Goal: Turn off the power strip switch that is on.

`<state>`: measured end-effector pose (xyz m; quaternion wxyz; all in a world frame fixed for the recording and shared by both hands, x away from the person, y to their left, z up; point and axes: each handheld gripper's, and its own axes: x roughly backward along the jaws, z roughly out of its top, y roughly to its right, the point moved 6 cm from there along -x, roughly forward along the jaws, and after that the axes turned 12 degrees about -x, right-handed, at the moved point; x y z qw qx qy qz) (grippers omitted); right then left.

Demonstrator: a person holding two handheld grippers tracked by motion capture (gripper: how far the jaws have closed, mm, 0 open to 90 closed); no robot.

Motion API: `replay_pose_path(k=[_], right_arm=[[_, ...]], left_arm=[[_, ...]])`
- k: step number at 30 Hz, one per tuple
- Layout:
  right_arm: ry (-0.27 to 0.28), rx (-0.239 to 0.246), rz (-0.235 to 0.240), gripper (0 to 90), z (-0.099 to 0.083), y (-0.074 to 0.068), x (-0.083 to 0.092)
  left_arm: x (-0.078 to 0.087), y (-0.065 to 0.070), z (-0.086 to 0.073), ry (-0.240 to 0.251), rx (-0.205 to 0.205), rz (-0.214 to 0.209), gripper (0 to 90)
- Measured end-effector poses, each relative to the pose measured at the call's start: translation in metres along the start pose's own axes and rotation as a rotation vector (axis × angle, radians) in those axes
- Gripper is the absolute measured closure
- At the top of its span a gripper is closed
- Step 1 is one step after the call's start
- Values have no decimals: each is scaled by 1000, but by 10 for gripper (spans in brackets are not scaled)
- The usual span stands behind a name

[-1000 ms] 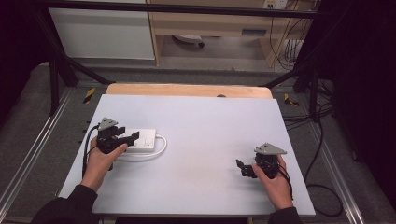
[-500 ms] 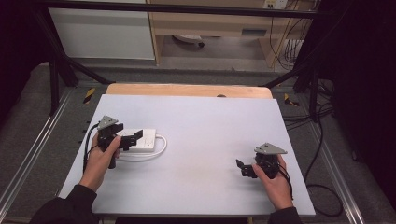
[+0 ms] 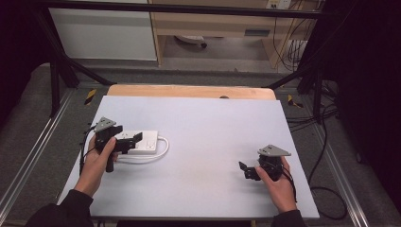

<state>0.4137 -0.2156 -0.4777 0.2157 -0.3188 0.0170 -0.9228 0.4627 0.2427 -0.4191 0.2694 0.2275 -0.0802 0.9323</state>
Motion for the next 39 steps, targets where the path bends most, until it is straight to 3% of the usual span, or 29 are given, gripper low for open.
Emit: replay_pose_path(k=[17, 39], right_arm=[[-3, 3, 1, 30, 0, 0, 0], [-5, 3, -3, 32, 0, -1, 0]], left_arm=[[26, -1, -5, 6, -7, 5, 73], [56, 10, -8, 31, -34, -20, 72]])
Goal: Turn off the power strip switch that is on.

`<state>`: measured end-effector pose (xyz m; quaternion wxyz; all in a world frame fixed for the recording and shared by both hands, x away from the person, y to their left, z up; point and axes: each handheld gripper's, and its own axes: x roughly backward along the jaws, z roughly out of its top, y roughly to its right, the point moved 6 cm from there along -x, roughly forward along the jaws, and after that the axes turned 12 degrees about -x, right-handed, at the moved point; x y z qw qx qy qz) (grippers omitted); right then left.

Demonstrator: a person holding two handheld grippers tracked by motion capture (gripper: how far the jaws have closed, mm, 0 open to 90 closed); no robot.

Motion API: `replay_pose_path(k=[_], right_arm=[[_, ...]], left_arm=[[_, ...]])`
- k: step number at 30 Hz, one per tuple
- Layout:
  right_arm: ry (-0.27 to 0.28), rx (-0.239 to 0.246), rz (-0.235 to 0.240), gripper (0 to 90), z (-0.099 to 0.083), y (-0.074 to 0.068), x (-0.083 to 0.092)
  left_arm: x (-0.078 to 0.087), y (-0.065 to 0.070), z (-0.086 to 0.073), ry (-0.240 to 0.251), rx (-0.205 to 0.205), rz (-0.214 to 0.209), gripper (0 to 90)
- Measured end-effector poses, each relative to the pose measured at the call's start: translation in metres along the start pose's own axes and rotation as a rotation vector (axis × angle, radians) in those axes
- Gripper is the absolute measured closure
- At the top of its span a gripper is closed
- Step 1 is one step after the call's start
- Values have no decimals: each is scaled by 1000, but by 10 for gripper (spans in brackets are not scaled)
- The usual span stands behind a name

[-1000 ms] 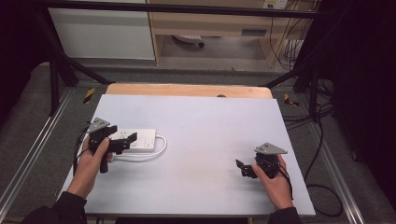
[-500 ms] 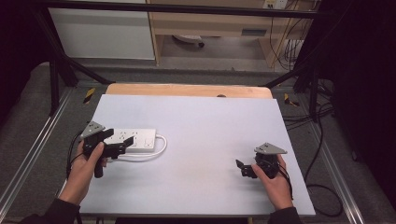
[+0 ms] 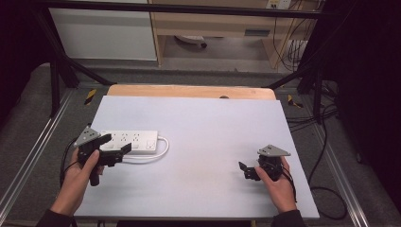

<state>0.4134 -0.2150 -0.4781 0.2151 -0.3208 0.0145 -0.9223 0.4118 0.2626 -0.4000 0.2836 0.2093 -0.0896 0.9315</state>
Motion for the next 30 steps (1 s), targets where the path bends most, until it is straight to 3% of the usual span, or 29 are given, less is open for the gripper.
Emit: replay_pose_path(k=[11, 22, 25, 28, 30], right_arm=[[8, 4, 6, 30, 1, 0, 1], [-2, -1, -3, 30, -1, 3, 1], [-11, 2, -8, 30, -2, 4, -1], [-24, 1, -17, 29, -4, 5, -3], [-36, -6, -25, 26, -6, 6, -5]], left_arm=[[9, 5, -9, -4, -2, -11, 70], [26, 5, -56, -19, 44, 10, 83], [27, 11, -70, -55, 51, -2, 83], [27, 17, -80, -92, 16, -11, 83], [27, 20, -85, -104, 32, -20, 83]])
